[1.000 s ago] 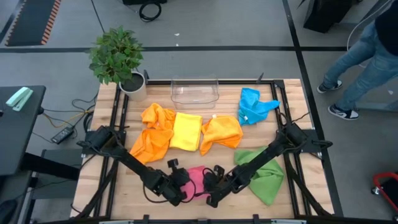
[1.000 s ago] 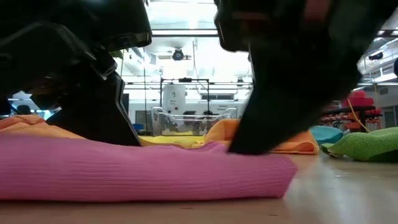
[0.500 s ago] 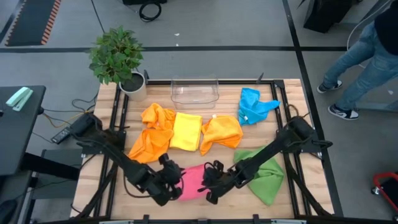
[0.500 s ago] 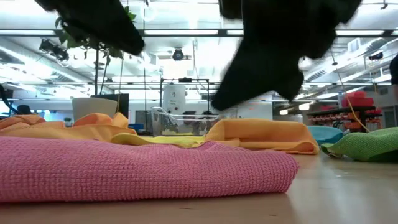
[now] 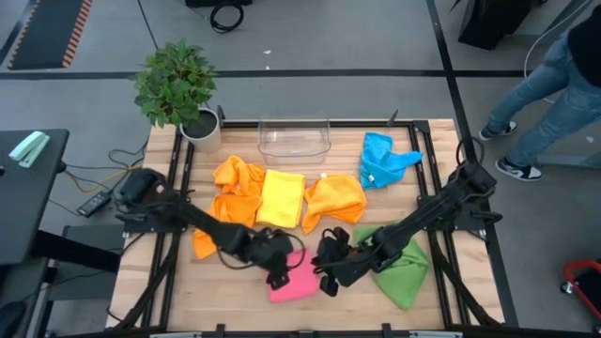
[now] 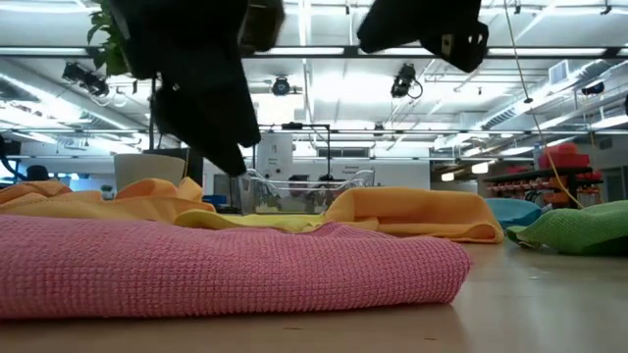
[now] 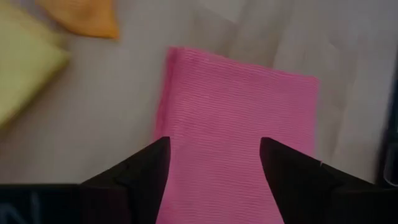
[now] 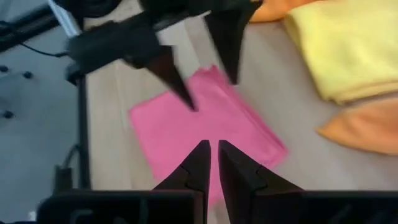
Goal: Fold microfiber towels
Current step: Stack the folded pink microfiber cloth on top of the folded yellow microfiber cloth
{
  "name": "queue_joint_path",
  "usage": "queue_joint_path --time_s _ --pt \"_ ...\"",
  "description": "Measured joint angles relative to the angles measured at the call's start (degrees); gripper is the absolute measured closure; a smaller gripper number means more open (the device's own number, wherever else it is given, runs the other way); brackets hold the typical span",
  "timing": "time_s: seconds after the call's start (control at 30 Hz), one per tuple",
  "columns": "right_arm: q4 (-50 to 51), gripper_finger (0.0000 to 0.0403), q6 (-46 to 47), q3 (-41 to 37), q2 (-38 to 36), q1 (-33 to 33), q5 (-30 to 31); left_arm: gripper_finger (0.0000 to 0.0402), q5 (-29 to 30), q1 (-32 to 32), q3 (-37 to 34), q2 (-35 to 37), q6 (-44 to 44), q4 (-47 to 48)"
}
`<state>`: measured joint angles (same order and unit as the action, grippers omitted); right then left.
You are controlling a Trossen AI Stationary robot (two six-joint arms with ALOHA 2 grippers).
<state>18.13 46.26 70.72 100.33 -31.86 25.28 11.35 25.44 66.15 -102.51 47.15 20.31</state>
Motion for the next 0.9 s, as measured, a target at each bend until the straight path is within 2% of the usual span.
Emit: queue_joint_path --time_s 0.07,0.33,0.5,0.63,0.8,0.9 --pt "1.53 0.0364 1.12 0.0 -0.6 0.0 0.5 0.0135 -2.89 -1.98 0.0 -1.15 -2.44 -0.9" --pt "5.01 0.0364 3.18 0.0 -0.75 -0.2 0.4 0.0139 -4.15 -4.22 -0.02 -6.07 -11.99 -1.36" --pt "5.58 0.0364 3.5 0.0 -0.63 -0.16 0.41 0.0138 -0.82 -4.18 0.2 -8.89 -13.92 -2.15" --pt "5.97 0.0364 3.49 0.0 -0.63 -0.21 0.39 0.0146 -1.66 -4.4 0.2 -9.26 -14.01 -2.53" --pt "6.05 0.0364 3.28 0.0 -0.63 -0.2 0.41 0.017 -6.53 -5.38 0.22 -10.23 -13.52 -2.17" --pt "6.06 0.0364 2.94 0.0 -0.63 -0.17 0.41 0.0207 -8.79 -6.4 0.35 -10.89 -12.88 -1.76"
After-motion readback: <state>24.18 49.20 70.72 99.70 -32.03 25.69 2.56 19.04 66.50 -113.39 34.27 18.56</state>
